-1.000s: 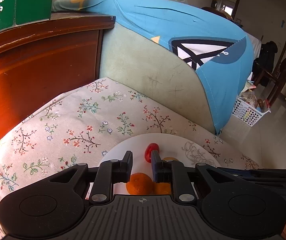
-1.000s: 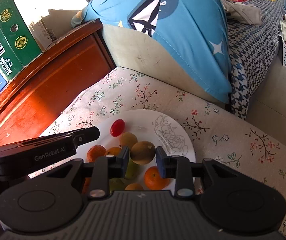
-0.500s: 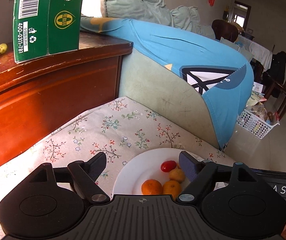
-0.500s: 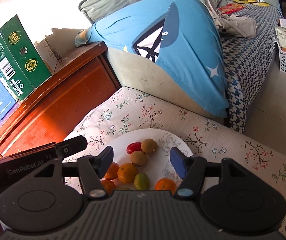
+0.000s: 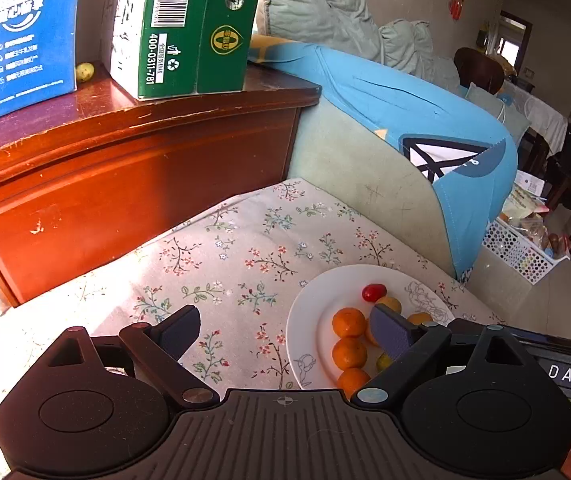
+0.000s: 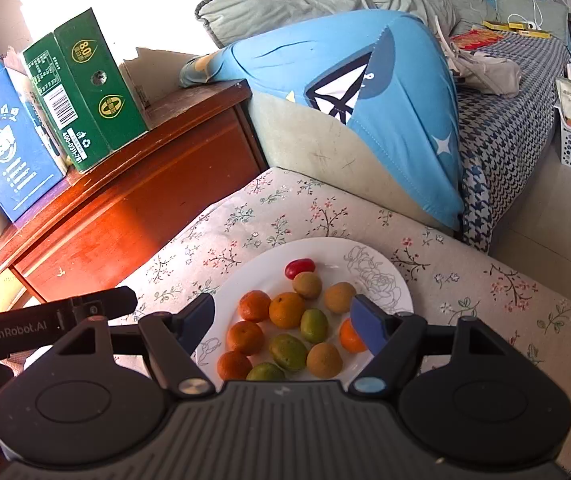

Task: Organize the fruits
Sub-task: 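Open both tools to release the fruits onto the plate and withdraw, then grasp another brown fruit with the right tool while the left tool grasps a red tomato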

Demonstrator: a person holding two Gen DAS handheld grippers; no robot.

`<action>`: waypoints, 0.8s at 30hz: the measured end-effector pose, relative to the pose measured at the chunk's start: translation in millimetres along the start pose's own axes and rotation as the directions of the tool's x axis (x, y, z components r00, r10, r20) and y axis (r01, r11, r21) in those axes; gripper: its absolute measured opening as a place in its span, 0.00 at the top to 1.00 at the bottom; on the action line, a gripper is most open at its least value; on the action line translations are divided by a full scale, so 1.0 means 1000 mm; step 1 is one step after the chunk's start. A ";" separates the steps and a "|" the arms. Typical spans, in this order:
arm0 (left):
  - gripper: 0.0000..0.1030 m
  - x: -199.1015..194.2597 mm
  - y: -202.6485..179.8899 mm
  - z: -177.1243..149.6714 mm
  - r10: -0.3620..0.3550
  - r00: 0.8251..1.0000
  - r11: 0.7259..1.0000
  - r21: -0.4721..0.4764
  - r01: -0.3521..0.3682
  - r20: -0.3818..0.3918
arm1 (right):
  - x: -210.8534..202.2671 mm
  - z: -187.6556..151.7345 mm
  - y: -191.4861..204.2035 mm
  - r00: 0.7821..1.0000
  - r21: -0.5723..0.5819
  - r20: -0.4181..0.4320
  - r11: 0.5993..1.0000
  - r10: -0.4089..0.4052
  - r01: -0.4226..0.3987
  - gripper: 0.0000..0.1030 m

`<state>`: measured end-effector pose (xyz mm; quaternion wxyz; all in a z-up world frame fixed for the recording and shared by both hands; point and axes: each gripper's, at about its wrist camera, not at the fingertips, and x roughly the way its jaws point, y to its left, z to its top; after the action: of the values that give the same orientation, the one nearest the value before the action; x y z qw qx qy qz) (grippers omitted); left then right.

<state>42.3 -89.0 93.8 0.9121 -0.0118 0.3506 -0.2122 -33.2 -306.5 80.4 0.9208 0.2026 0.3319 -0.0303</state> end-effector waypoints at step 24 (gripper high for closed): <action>0.09 -0.031 0.050 -0.044 0.101 0.994 0.995 0.029 -0.100 -0.036 | 0.001 -0.084 0.039 0.994 -0.009 -0.103 0.999 0.037 -0.038 0.34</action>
<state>12.5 -25.2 71.6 0.9149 0.0222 0.3651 -0.1710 -75.3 -237.5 35.5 0.9041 0.2050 0.3750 -0.0008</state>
